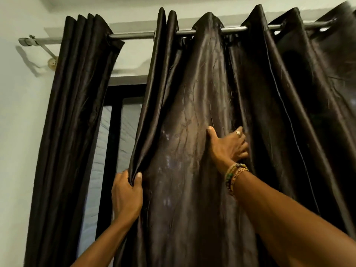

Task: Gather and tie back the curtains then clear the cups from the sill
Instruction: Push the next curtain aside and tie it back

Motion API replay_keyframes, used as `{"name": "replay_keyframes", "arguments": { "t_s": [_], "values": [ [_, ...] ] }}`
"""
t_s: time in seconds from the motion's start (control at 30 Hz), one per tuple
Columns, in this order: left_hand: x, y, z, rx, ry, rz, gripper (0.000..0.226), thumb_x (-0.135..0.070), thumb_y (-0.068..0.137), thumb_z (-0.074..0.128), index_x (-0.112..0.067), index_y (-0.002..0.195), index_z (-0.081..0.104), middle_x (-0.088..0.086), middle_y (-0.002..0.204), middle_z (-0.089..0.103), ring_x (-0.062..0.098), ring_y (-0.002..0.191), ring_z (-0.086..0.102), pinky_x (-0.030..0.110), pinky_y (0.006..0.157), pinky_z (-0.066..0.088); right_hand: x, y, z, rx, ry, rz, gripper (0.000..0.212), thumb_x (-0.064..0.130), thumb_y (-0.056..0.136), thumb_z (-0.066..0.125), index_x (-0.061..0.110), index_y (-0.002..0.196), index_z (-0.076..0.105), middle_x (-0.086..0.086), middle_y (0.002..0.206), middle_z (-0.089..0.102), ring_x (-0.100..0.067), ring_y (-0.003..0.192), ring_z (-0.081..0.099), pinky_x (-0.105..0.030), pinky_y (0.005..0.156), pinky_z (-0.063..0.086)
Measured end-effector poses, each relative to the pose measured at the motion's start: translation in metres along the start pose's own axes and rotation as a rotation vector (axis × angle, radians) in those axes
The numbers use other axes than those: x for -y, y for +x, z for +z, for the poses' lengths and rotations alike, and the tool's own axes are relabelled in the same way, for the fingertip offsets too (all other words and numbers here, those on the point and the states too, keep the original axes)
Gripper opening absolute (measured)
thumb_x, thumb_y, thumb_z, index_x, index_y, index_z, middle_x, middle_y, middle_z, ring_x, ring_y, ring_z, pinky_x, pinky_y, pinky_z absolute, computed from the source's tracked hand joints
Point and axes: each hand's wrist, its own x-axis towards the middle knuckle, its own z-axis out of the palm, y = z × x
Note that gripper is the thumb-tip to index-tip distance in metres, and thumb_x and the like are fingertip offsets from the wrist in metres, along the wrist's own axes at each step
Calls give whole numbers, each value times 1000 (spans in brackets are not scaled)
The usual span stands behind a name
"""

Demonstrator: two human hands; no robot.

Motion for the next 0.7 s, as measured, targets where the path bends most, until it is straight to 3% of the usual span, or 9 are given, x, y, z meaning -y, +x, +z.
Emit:
{"name": "replay_keyframes", "arguments": {
  "t_s": [0.07, 0.13, 0.23, 0.33, 0.43, 0.5, 0.6, 0.67, 0.7],
  "values": [
    [-4, -7, 5, 36, -8, -9, 51, -39, 94, 60, -8, 133, 53, 13, 128, 58, 33, 118, 56, 50, 99, 48, -14, 4, -4, 93, 65, -88, 50, 42, 94, 62, 13, 134, 56, -12, 131, 60, -33, 123, 54, -50, 106, 41],
    [-9, -14, 10, 57, -12, 75, 52, -45, 92, 59, -11, 131, 54, 10, 125, 58, 29, 115, 56, 49, 97, 50, -16, 0, -6, 66, 28, -179, 31, 30, 99, 57, 17, 125, 64, -10, 118, 68, -30, 110, 62, -49, 99, 48],
    [-19, -20, 16, 99, -34, 272, 30, -31, 95, 59, -11, 118, 61, -1, 107, 57, 19, 98, 57, 37, 85, 51, -4, -10, 5, 132, 32, -253, 26, 21, 99, 55, 16, 120, 69, -6, 119, 69, -29, 113, 62, -43, 100, 46],
    [-29, -24, 19, 173, -91, 292, 21, -27, 97, 56, -15, 113, 62, -4, 102, 57, 18, 95, 59, 27, 80, 49, 26, -33, 33, 311, 132, -380, 25, 18, 95, 60, 15, 116, 72, -3, 120, 71, -26, 115, 62, -42, 101, 46],
    [-37, -30, 16, 260, -227, 135, 57, -61, 92, 45, -18, 128, 54, 1, 119, 62, 20, 111, 60, 44, 94, 52, 66, -64, 56, 513, 294, -451, 28, 21, 94, 65, 9, 118, 71, -8, 120, 70, -24, 117, 62, -24, 102, 46],
    [-41, -30, 11, 249, -308, -6, 89, -84, 80, 34, -19, 140, 42, 8, 135, 57, 25, 125, 54, 50, 103, 47, 86, -74, 62, 661, 359, -413, 38, 30, 90, 66, 10, 122, 69, -9, 123, 69, -25, 119, 62, -34, 107, 46],
    [-47, -28, 2, 245, -269, -27, 106, -87, 68, 56, -20, 147, 32, 8, 145, 50, 25, 133, 48, 49, 108, 43, 88, -68, 55, 815, 401, -367, 41, 32, 89, 65, 8, 124, 67, -9, 118, 71, -23, 110, 66, -44, 99, 53],
    [-52, -30, 1, 259, -199, 18, 90, -62, 81, 66, -19, 151, 31, 9, 149, 47, 25, 136, 45, 37, 113, 36, 76, -62, 35, 690, 360, -476, 30, 35, 93, 63, 7, 100, 73, -6, 93, 74, -15, 90, 68, -44, 84, 57],
    [-55, -32, 1, 251, -175, 31, 79, -50, 88, 65, -15, 151, 33, 10, 149, 46, 25, 137, 43, 28, 110, 31, 68, -58, 25, 504, 332, -548, 34, 41, 94, 61, 10, 84, 72, -5, 81, 70, -13, 79, 65, -45, 77, 55]
  ]
}}
